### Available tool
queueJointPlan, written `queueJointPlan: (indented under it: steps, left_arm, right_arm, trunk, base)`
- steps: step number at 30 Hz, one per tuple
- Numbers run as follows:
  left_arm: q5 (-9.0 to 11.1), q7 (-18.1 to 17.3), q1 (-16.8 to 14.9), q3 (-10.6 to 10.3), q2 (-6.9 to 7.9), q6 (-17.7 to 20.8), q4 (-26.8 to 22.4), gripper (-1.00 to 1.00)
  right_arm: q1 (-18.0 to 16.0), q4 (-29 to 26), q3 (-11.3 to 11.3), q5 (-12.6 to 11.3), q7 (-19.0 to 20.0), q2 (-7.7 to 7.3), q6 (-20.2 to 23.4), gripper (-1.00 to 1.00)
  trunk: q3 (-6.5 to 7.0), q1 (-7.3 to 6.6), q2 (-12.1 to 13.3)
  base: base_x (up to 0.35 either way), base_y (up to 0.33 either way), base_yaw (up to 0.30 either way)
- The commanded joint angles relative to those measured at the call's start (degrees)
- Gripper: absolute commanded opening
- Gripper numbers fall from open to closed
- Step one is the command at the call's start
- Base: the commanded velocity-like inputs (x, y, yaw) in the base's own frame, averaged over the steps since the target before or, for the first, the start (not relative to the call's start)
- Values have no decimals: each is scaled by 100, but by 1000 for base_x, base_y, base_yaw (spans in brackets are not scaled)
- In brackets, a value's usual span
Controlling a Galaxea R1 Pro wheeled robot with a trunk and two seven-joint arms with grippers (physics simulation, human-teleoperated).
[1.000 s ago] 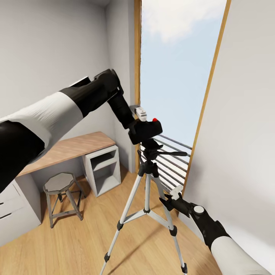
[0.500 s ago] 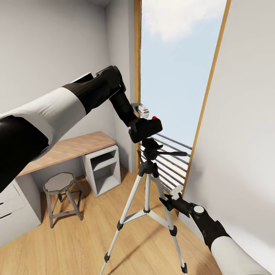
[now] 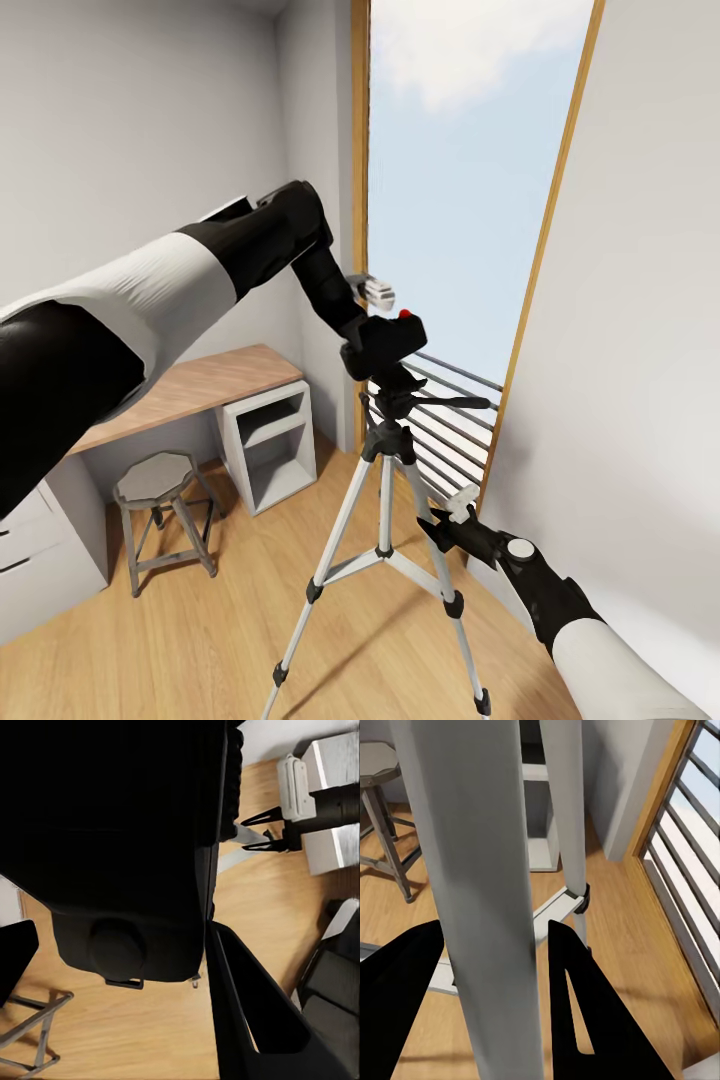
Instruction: Attach the digital camera to the camera tripod in the bedroom.
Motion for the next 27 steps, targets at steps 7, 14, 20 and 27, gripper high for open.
queueJointPlan:
  steps: [7, 14, 20, 27]
  left_arm:
    - [202, -49, 6, 9, -36, 91, 92, -100]
    - [273, -41, 17, 9, -50, 131, 115, -100]
    - [284, -36, 30, 5, -56, 156, 121, -100]
    - [236, -24, 34, -28, -48, 152, 116, -100]
  right_arm:
    - [-3, 6, 38, 65, 0, -4, -38, -100]
    - [-3, 0, 38, 63, 0, -4, -38, -100]
    - [2, -7, 38, 62, 0, -4, -38, -100]
    - [5, -11, 38, 64, 0, -4, -38, -100]
  trunk:
    - [-14, 4, -11]
    - [-14, 4, -11]
    - [-14, 4, -11]
    - [-14, 4, -11]
  base:
    - [0, 0, 0]
    - [0, 0, 0]
    - [0, 0, 0]
    - [0, 0, 0]
